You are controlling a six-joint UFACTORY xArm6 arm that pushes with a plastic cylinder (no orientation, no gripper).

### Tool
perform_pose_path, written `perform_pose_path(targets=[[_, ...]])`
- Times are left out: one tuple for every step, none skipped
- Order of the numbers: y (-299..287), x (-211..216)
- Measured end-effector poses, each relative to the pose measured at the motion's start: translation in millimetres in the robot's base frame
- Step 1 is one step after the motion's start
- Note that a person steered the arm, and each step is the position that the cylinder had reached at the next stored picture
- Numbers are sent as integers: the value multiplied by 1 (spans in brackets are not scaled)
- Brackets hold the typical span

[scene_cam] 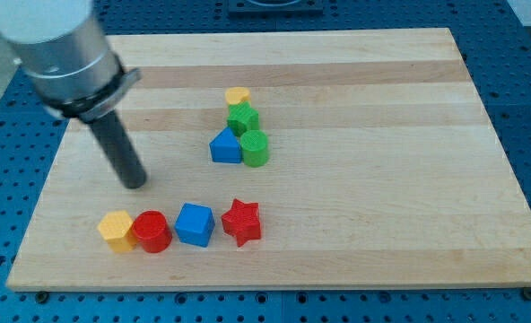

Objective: Push the green circle to the right side of the red star

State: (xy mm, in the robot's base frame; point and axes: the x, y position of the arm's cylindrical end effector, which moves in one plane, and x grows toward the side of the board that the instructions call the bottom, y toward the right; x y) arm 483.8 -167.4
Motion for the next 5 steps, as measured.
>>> perform_pose_path(targets=[[27,-20],[71,-31],[126,-32],[158,-38],[149,-66]])
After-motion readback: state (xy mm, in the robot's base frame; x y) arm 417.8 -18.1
